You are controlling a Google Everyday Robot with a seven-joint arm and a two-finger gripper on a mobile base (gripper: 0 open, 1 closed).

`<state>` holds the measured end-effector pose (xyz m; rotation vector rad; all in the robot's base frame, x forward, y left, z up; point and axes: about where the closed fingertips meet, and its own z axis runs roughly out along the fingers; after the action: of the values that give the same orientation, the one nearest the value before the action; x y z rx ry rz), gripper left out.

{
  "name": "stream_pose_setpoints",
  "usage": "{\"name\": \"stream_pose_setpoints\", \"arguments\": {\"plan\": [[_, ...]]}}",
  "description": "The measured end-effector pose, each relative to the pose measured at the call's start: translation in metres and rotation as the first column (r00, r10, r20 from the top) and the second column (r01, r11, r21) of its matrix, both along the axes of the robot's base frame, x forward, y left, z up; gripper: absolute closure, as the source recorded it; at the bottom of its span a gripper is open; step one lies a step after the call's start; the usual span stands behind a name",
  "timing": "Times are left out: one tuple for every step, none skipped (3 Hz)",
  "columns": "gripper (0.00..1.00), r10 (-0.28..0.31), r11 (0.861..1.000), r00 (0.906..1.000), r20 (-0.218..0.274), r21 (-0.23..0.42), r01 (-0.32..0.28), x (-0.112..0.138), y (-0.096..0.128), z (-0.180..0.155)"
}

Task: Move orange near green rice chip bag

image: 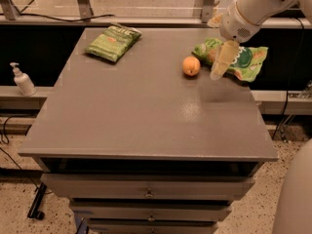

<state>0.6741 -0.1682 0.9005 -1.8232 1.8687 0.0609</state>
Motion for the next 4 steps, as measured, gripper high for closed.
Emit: {"name": "stream_pose_setpoints", "arguments": {"plan": [[0.0,-0.033,0.998,0.998,0.055,0.048,0.03,-0.004,-0.019,0.033],[0.0,-0.1,0.992,0.9887,0.111,0.087,0.091,-0.008,-0.061,0.068],[0.0,-0.192,0.976,0.9647,0.18,0.133,0.17,-0.015,-0.111,0.108],[0.0,-0.289,0.951,0.9246,0.248,0.184,0.248,-0.029,-0.161,0.15]]}}
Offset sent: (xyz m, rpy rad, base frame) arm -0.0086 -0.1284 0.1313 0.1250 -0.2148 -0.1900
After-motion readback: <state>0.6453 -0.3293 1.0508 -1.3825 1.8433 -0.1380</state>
